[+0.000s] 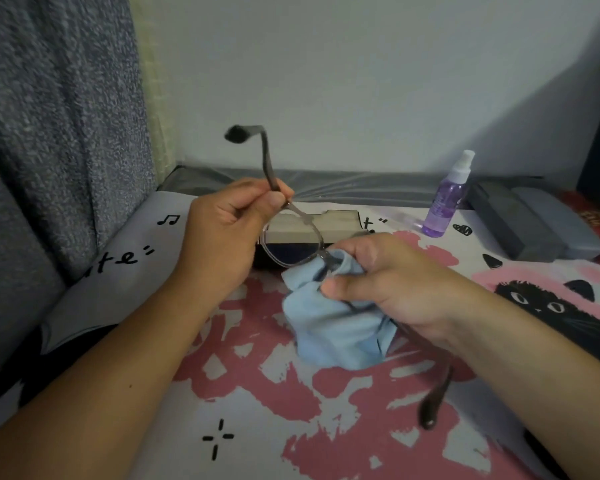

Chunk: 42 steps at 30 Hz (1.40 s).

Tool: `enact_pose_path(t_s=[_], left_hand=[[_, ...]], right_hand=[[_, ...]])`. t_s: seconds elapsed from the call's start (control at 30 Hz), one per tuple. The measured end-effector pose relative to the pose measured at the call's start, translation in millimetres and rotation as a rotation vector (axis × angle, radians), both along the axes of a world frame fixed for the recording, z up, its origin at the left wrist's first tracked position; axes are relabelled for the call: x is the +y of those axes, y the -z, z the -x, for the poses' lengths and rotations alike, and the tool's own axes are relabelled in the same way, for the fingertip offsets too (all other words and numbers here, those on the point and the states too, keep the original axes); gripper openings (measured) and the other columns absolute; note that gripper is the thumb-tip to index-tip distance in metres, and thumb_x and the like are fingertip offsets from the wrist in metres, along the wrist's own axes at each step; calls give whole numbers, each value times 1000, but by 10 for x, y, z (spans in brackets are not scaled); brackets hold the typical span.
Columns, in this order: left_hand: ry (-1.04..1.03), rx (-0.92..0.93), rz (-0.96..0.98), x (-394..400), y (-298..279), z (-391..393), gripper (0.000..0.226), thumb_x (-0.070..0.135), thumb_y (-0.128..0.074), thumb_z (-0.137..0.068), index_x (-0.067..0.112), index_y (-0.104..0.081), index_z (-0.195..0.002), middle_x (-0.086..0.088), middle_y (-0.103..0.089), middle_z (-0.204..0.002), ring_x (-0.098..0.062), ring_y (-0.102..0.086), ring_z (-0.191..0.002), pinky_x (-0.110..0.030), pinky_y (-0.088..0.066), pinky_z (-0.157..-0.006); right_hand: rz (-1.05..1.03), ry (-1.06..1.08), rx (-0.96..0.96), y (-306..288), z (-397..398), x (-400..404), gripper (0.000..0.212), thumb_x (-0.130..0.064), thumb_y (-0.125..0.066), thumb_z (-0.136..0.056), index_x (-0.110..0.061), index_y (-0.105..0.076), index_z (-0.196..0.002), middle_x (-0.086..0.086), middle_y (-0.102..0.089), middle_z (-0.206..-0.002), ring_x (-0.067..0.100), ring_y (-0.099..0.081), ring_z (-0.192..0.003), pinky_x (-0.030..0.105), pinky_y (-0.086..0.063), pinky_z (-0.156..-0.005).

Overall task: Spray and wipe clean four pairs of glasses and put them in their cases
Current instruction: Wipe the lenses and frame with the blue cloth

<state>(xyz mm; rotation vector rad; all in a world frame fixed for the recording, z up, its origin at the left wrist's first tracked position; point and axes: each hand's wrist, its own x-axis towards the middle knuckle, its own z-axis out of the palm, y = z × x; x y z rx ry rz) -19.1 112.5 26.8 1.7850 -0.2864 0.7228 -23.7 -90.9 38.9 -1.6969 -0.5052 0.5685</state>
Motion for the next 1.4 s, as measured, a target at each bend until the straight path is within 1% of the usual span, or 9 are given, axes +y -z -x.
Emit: enact_pose_path(t_s=[0.17, 0.33, 0.43, 0.63, 0.8, 0.97, 1.1, 1.23, 1.4], left_hand=[[-59, -6, -23, 110, -20, -13, 18, 3, -61, -97, 16, -72, -100, 9, -72, -94, 6, -67, -88, -11, -48, -84], [-56, -45, -30, 143, -32, -14, 20, 3, -62, -95, 20, -72, -99, 12, -72, -94, 3, -67, -91, -15, -50, -88], [-18, -30, -23, 57, -2, -5, 29, 3, -63, -95, 30, -72, -92, 19, -73, -89, 1, -68, -92, -15, -50, -89], [8, 0, -31, 19, 30, -4, 31, 2, -62, -95, 32, -71, -91, 24, -72, -86, 7, -66, -89, -10, -47, -85], [4, -61, -53, 40, 6, 7, 29, 4, -62, -96, 31, -71, -92, 21, -71, -89, 3, -66, -90, -13, -48, -86], [65, -122, -166, -55, 19, 84, 18, 5, -64, -93, 20, -71, -100, 11, -70, -97, 4, -66, -93, -14, -49, -89], [153, -110, -161, -89, 67, 81, 13, 9, -67, -92, 19, -73, -97, 3, -73, -95, -15, -69, -95, -28, -53, -89], [182, -99, -184, -112, 87, 74, 17, 7, -68, -91, 22, -74, -97, 2, -75, -96, -21, -70, -96, -33, -54, -90], [82, -79, -139, -10, 17, 42, 25, 9, -66, -93, 33, -71, -95, 22, -72, -93, 0, -68, -93, -16, -50, -89]], right_hand=[[0, 26, 57, 9, -53, 19, 37, -13, -56, -97, -15, -73, -65, -4, -67, -61, 4, -61, -54, 18, -47, -55], [73, -207, 298, -49, -112, -156, 18, 2, -57, -96, 2, -68, -110, 14, -74, -97, 21, -71, -86, 28, -57, -76], [242, -214, 218, 3, -89, -132, 28, 9, -65, -87, 3, -65, -114, 19, -72, -109, 32, -71, -99, 39, -56, -87], [151, -46, 45, 50, -31, -12, 5, -7, -70, -90, -5, -72, -95, 8, -76, -88, 17, -72, -78, 26, -55, -69], [-78, -22, 203, -13, -73, -61, 26, -21, -59, -90, -14, -77, -72, 3, -71, -68, 10, -66, -56, 19, -51, -51], [-10, -101, 181, 42, -39, -56, 15, -16, -66, -92, -1, -72, -92, 15, -72, -89, 25, -69, -81, 34, -57, -75], [112, -131, 137, 25, -42, -59, 30, -15, -80, -77, 3, -72, -100, 21, -74, -101, 35, -72, -92, 43, -56, -90], [182, -142, 105, -5, -29, -62, 27, -21, -85, -75, -5, -75, -94, 14, -77, -94, 26, -72, -86, 36, -56, -83], [23, -4, 84, -4, -61, -87, 20, -32, -70, -91, -14, -75, -83, 10, -73, -81, 23, -67, -74, 31, -54, -66]])
